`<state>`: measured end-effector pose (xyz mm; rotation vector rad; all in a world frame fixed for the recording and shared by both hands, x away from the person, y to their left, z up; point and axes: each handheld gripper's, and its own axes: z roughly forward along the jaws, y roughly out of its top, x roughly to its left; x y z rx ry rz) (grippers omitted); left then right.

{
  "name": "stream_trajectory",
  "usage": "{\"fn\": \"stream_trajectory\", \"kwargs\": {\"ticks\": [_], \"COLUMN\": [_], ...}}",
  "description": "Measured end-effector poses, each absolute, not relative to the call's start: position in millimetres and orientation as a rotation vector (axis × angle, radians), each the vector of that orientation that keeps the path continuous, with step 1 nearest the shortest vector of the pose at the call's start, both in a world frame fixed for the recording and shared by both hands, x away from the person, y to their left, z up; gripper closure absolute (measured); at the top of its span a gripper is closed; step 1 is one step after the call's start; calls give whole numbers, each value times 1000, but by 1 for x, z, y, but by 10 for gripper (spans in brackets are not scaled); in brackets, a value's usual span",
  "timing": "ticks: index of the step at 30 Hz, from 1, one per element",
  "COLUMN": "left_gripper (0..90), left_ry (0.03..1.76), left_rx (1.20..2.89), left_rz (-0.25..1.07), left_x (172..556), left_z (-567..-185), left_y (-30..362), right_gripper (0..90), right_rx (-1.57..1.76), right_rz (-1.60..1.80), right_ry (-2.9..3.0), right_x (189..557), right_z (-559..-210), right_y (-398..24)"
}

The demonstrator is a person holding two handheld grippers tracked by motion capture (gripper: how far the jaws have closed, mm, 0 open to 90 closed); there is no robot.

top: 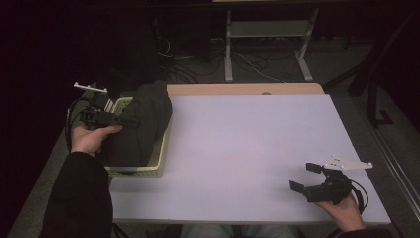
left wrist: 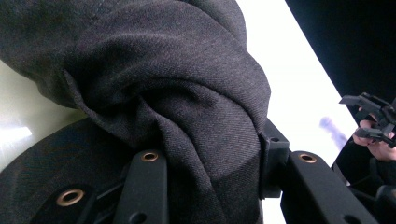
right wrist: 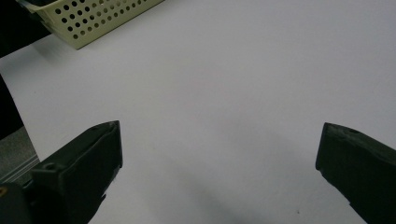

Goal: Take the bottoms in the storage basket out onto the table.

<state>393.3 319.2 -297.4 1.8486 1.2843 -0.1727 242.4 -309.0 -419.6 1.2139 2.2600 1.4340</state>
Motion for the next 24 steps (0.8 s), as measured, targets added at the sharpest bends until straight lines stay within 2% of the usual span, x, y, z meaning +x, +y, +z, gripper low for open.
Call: {"fn": "stream_trajectory", "kwargs": {"ticks": [10, 24], "left_gripper": [624, 630], "left_ry": [1276, 1223], "left_rx": [1830, 1869], "left_rz": [-158, -87], "left_x": [396, 403], "left_z": [-287, -246], "left_y": [319, 306], "right_gripper": [1, 1], "right_rx": [1217, 1221], "right_rz": [1437, 1439], "right_ry": [2258, 2254], "right_x": [243, 242], "right_z": [-420, -420], "right_y": [-309, -311]}}
